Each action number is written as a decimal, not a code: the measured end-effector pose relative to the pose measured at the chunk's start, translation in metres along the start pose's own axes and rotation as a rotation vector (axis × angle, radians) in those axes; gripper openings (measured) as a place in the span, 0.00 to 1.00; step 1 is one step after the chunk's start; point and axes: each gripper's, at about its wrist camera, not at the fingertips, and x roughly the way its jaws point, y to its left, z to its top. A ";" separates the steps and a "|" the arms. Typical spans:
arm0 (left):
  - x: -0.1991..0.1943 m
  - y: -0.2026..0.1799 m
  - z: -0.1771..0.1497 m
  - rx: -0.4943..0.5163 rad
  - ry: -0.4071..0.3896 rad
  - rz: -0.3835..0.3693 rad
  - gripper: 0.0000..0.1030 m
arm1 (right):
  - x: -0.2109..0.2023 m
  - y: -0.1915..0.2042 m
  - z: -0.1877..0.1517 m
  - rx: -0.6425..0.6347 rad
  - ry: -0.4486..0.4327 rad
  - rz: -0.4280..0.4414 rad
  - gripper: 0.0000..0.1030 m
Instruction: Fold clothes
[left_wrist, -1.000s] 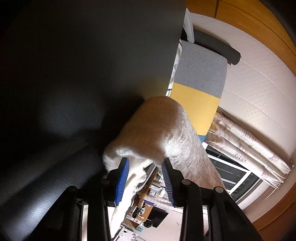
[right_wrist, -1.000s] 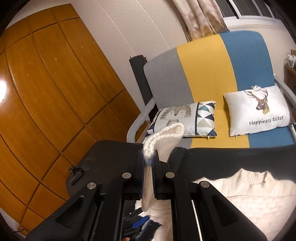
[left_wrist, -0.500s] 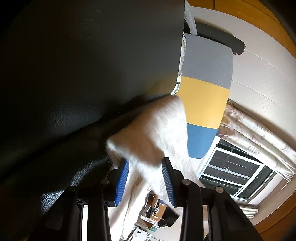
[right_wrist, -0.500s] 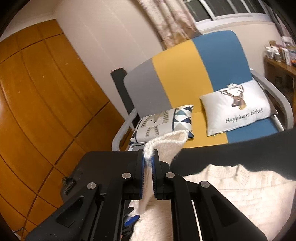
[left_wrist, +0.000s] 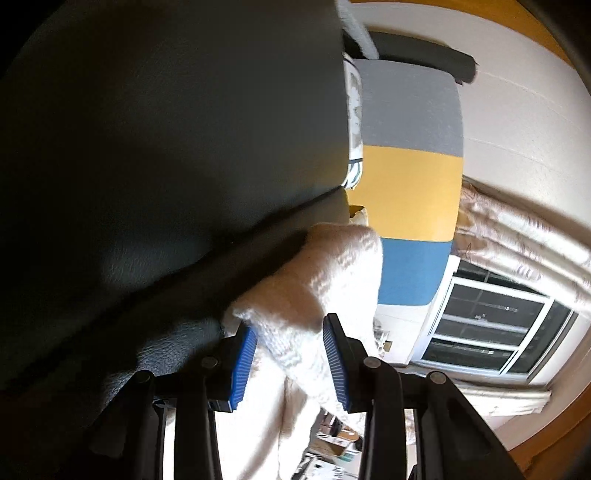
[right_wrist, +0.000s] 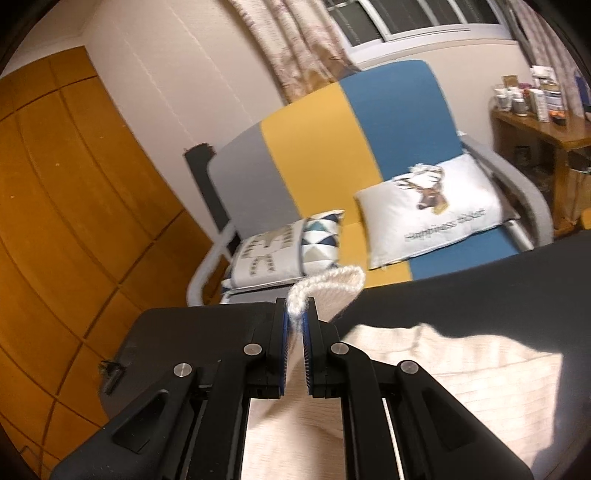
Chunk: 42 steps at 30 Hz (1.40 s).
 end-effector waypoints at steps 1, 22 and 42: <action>0.001 -0.002 -0.002 0.017 0.004 0.007 0.35 | 0.000 -0.007 -0.002 0.012 0.003 -0.008 0.08; 0.011 -0.017 -0.042 0.270 0.062 0.113 0.32 | -0.018 -0.107 -0.028 0.119 0.030 -0.159 0.08; -0.006 -0.013 -0.041 0.387 -0.014 0.166 0.12 | 0.010 -0.196 -0.118 0.276 0.188 -0.257 0.11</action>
